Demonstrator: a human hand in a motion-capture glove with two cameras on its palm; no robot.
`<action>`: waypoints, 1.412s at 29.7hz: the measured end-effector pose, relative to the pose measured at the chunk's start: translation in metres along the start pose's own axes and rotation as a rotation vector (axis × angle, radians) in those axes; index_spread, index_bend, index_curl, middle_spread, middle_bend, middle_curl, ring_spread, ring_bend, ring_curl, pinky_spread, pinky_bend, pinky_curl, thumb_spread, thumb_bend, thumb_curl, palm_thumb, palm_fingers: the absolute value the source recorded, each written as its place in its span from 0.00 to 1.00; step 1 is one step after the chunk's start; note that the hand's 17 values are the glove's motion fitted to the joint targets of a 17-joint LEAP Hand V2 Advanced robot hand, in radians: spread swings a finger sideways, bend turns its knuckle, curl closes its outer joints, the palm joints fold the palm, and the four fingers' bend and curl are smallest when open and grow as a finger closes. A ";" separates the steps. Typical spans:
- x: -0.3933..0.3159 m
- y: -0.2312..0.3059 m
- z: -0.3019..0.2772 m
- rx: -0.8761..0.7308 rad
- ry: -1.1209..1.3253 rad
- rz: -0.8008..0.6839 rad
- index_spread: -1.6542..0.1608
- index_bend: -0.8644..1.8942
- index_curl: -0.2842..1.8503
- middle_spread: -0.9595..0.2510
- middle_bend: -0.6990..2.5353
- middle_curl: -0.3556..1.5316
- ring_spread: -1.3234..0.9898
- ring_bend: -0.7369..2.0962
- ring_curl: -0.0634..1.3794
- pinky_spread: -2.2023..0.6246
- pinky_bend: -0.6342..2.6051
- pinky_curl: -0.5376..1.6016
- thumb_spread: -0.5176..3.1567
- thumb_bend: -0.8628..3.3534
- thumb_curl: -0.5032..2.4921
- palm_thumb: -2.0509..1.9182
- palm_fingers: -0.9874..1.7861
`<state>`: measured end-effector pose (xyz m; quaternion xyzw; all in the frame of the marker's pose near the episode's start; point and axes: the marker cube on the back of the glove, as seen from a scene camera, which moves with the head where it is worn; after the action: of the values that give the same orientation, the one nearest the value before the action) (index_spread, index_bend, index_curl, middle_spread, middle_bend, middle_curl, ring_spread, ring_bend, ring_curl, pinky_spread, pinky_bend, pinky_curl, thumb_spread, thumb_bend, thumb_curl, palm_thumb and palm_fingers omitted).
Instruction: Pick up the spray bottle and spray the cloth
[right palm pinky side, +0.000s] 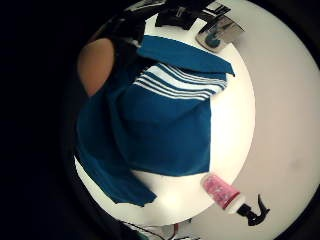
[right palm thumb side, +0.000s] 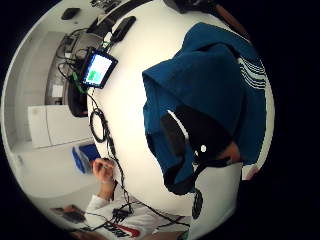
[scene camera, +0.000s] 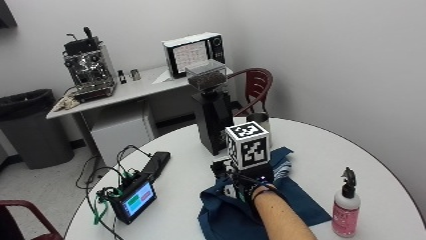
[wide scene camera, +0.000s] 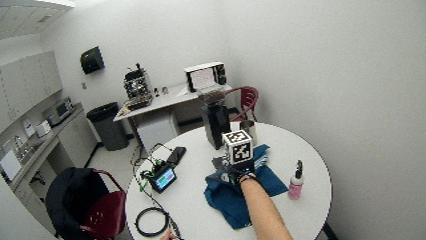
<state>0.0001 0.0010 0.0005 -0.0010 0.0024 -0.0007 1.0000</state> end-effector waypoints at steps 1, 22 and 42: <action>0.000 0.000 0.000 -0.001 0.001 -0.001 0.80 0.37 0.15 0.78 0.30 0.23 0.58 0.35 0.07 0.82 0.33 0.30 0.25 0.27 0.19 0.62 0.55; -0.018 0.001 -0.015 0.033 0.051 -0.051 0.70 0.36 0.23 0.77 0.30 0.32 0.59 0.34 0.17 0.85 0.34 0.37 0.44 0.26 0.23 0.65 0.53; -0.047 0.141 -0.035 0.358 -0.296 -0.336 0.70 0.37 0.25 0.77 0.29 0.35 0.60 0.34 0.21 0.85 0.33 0.39 0.44 0.21 0.24 0.63 0.53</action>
<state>-0.0467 0.1420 -0.0345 0.1752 -0.1442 -0.1666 0.9596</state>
